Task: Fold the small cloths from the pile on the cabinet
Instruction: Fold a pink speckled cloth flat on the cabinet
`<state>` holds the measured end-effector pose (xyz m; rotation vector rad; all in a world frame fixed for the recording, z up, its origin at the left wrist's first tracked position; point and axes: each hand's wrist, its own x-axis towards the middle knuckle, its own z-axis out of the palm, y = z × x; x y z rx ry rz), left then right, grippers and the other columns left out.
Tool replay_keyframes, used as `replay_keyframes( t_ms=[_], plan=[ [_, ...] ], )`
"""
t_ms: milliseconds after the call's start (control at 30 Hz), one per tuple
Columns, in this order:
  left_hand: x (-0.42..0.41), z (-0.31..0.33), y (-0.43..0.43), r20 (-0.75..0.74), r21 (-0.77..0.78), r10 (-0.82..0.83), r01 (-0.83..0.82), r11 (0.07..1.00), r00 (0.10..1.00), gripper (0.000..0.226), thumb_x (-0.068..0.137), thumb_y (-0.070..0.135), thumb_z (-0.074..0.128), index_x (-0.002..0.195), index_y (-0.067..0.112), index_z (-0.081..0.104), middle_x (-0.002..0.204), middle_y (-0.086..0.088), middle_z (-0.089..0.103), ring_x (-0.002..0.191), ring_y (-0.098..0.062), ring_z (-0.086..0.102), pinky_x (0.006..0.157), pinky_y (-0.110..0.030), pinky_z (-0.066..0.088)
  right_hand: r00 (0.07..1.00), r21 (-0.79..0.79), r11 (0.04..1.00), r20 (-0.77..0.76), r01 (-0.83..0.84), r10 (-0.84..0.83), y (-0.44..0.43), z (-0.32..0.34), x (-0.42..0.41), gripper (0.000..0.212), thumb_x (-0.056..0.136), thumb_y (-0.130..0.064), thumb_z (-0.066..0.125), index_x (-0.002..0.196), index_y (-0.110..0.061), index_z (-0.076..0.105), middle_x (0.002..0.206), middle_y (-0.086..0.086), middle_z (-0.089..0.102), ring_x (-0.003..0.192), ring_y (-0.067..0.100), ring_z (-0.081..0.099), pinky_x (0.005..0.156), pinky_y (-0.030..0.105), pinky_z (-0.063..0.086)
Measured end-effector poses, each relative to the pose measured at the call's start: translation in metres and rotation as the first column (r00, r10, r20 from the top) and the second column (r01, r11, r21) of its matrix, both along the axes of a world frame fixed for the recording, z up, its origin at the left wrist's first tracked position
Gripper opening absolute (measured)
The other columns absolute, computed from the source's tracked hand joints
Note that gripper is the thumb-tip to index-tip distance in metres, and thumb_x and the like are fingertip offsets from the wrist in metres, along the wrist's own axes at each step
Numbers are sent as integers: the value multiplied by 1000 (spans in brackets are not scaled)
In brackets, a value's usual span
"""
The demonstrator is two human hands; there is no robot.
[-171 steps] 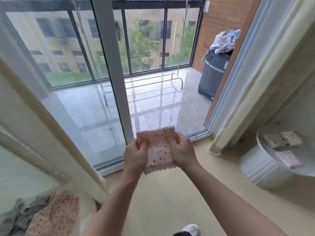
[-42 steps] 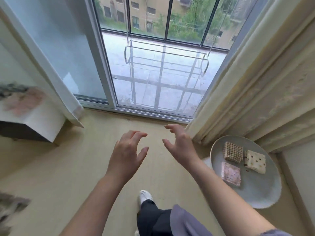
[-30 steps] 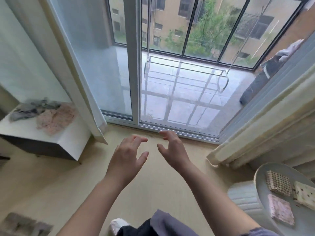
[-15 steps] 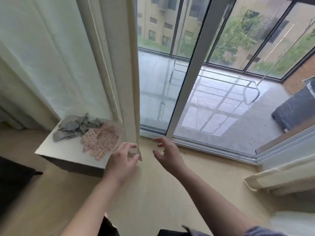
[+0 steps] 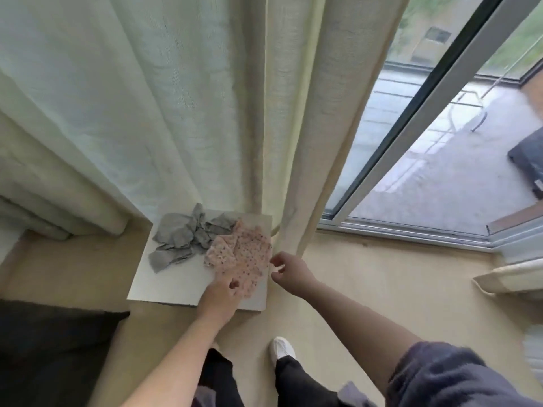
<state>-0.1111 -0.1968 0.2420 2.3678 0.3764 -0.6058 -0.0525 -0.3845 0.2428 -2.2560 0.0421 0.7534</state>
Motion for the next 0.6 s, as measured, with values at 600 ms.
replay_keyframes(
  t_ms=[600],
  plan=[
    [96,-222,114,-328,-95,-27,-5,995,944,25,91,40,60,108,26,48,97,5,58,88,-16,59,69,-28,48,610,45,654,-414,755,-676,151,-228,51,42,87,-21,64,127,-18,51,113,-1,59,103,21,61,92,42,55]
  ],
)
